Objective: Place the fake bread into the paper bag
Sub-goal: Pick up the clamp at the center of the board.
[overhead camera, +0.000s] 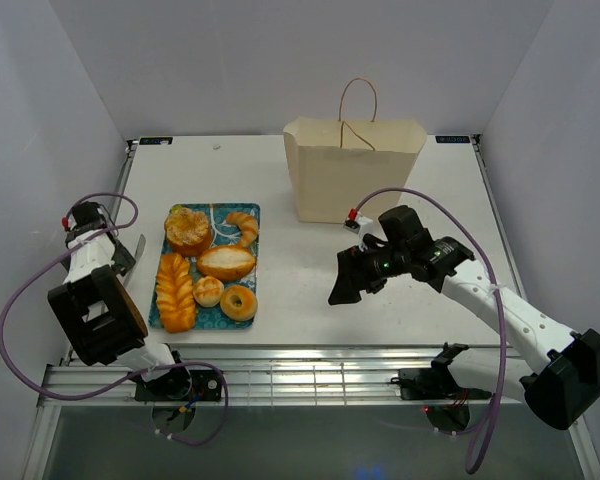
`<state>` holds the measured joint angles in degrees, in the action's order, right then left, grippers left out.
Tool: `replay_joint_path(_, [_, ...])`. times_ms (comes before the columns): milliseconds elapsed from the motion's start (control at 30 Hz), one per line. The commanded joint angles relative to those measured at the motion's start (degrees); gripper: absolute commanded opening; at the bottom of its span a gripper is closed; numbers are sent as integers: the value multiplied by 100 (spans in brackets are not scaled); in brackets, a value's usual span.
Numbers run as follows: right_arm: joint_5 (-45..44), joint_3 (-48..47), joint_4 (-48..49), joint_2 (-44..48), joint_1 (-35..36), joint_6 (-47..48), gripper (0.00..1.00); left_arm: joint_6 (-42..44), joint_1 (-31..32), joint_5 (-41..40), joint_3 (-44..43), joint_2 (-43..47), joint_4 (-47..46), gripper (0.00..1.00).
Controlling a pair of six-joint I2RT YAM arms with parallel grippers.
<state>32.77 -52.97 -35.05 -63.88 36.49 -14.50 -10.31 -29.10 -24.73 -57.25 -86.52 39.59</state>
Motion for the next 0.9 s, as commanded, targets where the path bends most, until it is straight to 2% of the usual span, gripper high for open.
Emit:
replay_joint_path(0, [-43, -284, 51, 86, 148, 176, 90, 423, -43, 469, -198, 248, -312, 98])
replay_joint_path(167, [-122, -258, 42, 208, 262, 255, 90, 644, -34, 804, -400, 206, -206, 95])
replay_joint_path(233, [-227, -266, -10, 235, 358, 281, 90, 740, -43, 873, -436, 215, -241, 85])
replay_joint_path(333, [-377, -258, -81, 288, 551, 325, 90, 995, -43, 831, -470, 162, -277, 81])
replay_joint_path(367, [-386, -240, -90, 297, 613, 343, 90, 995, -43, 708, -445, 205, -320, 82])
replay_joint_path(400, [-421, -231, -107, 306, 657, 351, 90, 1239, -43, 776, -392, 171, -408, 83])
replay_joint_path(500, [-561, -275, -169, 314, 885, 404, 90, 1163, -43, 1075, -558, -92, -198, 86])
replay_joint_path(533, [-605, -301, -204, 314, 999, 430, 90, 1154, -43, 1154, -585, -145, -128, 96])
replay_joint_path(567, [-649, -328, -248, 332, 1053, 474, 90, 1145, -43, 1190, -559, -198, -110, 98])
replay_joint_path(700, [-851, -337, -257, 420, 1229, 553, 90, 1075, -43, 1506, -489, -182, -92, 98])
replay_joint_path(800, [-878, -337, -248, 490, 1343, 606, 90, 1442, -34, 1751, -217, -58, -259, 97])
replay_joint_path(867, [-922, -345, -257, 543, 1439, 606, 90, 1523, -60, 1613, -111, -110, -268, 97])
